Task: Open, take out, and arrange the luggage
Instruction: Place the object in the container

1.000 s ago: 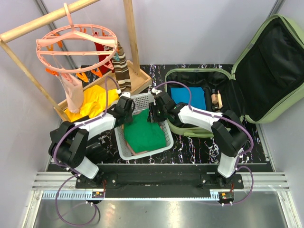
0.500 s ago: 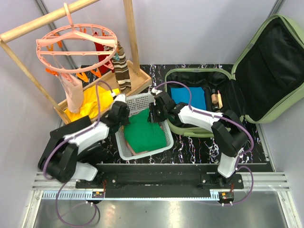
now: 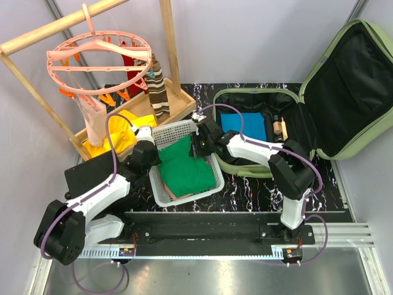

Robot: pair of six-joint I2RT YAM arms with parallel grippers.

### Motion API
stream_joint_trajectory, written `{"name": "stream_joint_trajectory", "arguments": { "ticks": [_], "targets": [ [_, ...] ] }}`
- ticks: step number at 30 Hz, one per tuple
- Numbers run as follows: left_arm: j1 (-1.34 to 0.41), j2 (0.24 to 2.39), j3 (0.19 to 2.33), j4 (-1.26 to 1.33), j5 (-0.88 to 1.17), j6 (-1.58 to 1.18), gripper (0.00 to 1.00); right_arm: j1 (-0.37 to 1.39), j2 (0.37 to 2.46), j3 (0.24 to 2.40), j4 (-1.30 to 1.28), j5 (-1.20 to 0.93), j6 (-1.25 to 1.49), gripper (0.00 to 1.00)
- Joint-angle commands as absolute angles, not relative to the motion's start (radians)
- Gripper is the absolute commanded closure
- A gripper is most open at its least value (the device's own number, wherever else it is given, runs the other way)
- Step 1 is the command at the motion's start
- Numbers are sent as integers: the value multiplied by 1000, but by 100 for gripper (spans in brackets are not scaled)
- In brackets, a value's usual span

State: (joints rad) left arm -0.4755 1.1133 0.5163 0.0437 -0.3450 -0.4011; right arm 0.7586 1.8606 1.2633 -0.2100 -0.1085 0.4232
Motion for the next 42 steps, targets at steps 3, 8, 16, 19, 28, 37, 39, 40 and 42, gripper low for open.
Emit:
{"name": "stream_joint_trajectory", "arguments": {
  "ticks": [3,8,16,19,28,37,39,40,42],
  "targets": [
    [-476,1058,506,81,-465,-399,100,761,1923,1365,-239,-45,370,63],
    [-476,1107,543,88,-423,-373,100,770,1890,1379,-270,-29,365,37],
    [-474,1126,624,80,-379,-347,82,775,1700,1330,-285,-70,339,9],
    [-476,1126,663,57,-374,-339,50,775,1623,1302,-294,-66,348,8],
    [-480,1043,686,3,-379,-354,16,775,1528,1264,-383,-6,301,32],
    [-423,895,643,-185,-318,-429,11,675,1445,1215,-413,3,305,41],
    [-402,871,634,-216,-307,-437,11,649,1413,1213,-420,24,281,41],
    [-396,865,629,-225,-299,-440,11,637,1387,1216,-429,34,272,41],
    [-377,880,627,-245,-288,-437,11,599,1365,1221,-452,52,258,40]
  ]
}}
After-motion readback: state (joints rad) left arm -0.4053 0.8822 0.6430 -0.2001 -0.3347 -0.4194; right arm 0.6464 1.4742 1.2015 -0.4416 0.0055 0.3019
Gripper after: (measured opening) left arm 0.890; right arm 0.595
